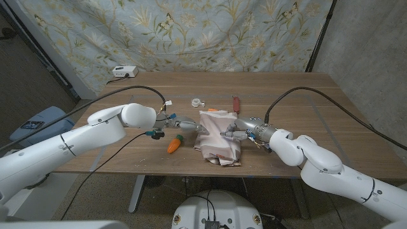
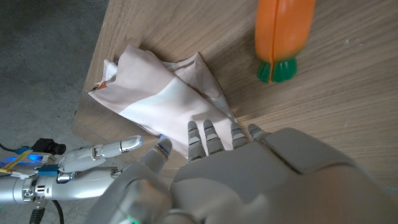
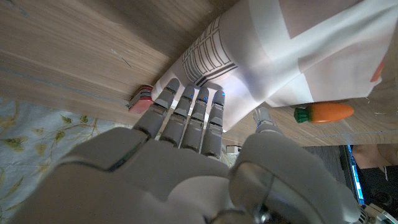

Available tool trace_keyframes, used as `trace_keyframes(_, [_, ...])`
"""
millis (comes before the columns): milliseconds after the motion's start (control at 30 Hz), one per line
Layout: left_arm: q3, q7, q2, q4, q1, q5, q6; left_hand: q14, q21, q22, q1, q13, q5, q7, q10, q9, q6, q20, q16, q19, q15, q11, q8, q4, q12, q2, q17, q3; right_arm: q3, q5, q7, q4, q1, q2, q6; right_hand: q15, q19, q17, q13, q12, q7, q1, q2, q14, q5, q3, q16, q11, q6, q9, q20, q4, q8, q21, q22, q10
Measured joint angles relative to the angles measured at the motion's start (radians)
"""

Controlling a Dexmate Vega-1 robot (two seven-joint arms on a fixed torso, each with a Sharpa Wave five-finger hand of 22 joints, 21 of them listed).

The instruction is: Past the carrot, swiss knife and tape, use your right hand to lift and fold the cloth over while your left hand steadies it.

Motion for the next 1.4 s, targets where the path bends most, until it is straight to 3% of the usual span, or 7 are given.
trace_keyframes(333, [-0.017,0.01,0.017,-0.035,0.021,0.001,0.009,0.0,0.0,0.0,0.0,0.0,0.0,0.0,0.0,0.0,0.0,0.0,0.0,0.0,0.0,0.0,0.0,0.0,0.0,0.0,0.0,0.0,-0.009,0.0,-0.008,0.027,-0.013,0.006,0.011,0.0,-0.005,0.0,-0.001,0.0,0.005,-0.019,0.007,0.0,0.0,-0.001,0.0,0.0,-0.005,0.0,-0.002,0.016,-0.001,0.0,0.0,0.0])
trace_keyframes(700, [-0.07,0.068,0.051,-0.083,0.075,-0.038,0.021,0.003,0.0,0.0,0.0,0.0,0.0,0.0,0.0,0.0,0.0,0.0,0.0,0.0,-0.003,0.0,0.0,-0.004,0.0,0.0,-0.002,0.004,-0.005,0.032,-0.034,0.046,-0.024,0.014,0.029,0.0,-0.005,0.0,0.0,0.0,0.0,-0.024,0.01,0.0,0.0,0.0,0.0,-0.001,0.0,0.001,-0.002,0.017,-0.001,0.0,0.0,0.001])
trace_keyframes(933, [-0.137,0.183,0.079,-0.107,0.145,-0.088,0.016,0.011,0.0,0.0,0.0,0.0,0.0,0.0,-0.001,0.0,0.0,0.011,0.0,0.0,0.0,0.001,0.0,-0.006,0.0,0.0,-0.002,0.005,0.013,0.063,-0.057,0.047,-0.031,0.014,0.047,-0.004,-0.004,-0.005,0.004,0.0,-0.002,-0.024,0.01,0.004,0.0,0.0,0.0,-0.006,0.002,0.002,-0.002,0.017,-0.001,0.0,0.0,0.006])
trace_keyframes(1067, [-0.137,0.225,0.079,-0.107,0.145,-0.106,0.014,0.015,0.0,0.0,0.0,0.0,0.0,0.004,-0.004,0.0,-0.004,0.025,0.0,0.0,0.003,0.004,-0.002,-0.011,0.0,0.0,-0.002,0.005,0.039,0.072,-0.064,0.043,-0.036,0.016,0.051,-0.006,-0.002,-0.009,0.005,0.0,0.007,-0.024,0.01,0.006,0.0,0.006,0.0,-0.005,0.011,0.002,-0.005,0.011,0.004,0.0,0.0,0.017])
trace_keyframes(1133, [-0.137,0.25,0.079,-0.107,0.145,-0.112,0.012,0.015,0.0,0.0,0.0,0.0,0.0,0.004,-0.004,0.0,-0.004,0.025,0.0,0.0,0.003,0.004,-0.005,-0.011,0.0,0.0,-0.002,0.005,0.046,0.072,-0.064,0.041,-0.037,0.016,0.051,-0.009,-0.006,-0.009,0.005,0.0,0.007,-0.024,0.01,0.009,0.0,0.009,0.0,-0.002,0.011,0.002,-0.012,0.008,0.004,0.0,0.0,0.02])
trace_keyframes(1200, [-0.18,0.276,0.084,-0.115,0.189,-0.118,0.009,0.018,0.0,0.0,0.0,0.0,0.0,0.004,-0.004,0.0,-0.004,0.025,0.0,0.0,0.0,0.004,-0.005,-0.011,0.0,0.0,-0.002,0.005,0.059,0.117,-0.098,0.038,-0.039,0.018,0.064,-0.009,-0.006,-0.009,0.005,0.0,0.011,-0.024,0.01,0.009,0.0,0.01,0.0,-0.002,0.015,0.002,-0.012,0.007,0.004,0.0,0.0,0.02])
trace_keyframes(1400, [-0.186,0.326,0.084,-0.115,0.195,-0.123,0.008,0.022,0.006,0.0,0.005,0.0,0.0,0.004,-0.009,0.0,-0.004,0.025,0.0,0.0,0.004,0.009,-0.005,-0.016,0.0,-0.005,-0.002,0.001,0.086,0.137,-0.116,0.037,-0.039,0.021,0.068,-0.006,-0.006,-0.014,0.005,0.0,0.009,-0.018,0.005,0.017,0.0,0.014,0.003,0.003,0.02,0.002,-0.012,0.003,0.004,0.0,-0.005,0.025])
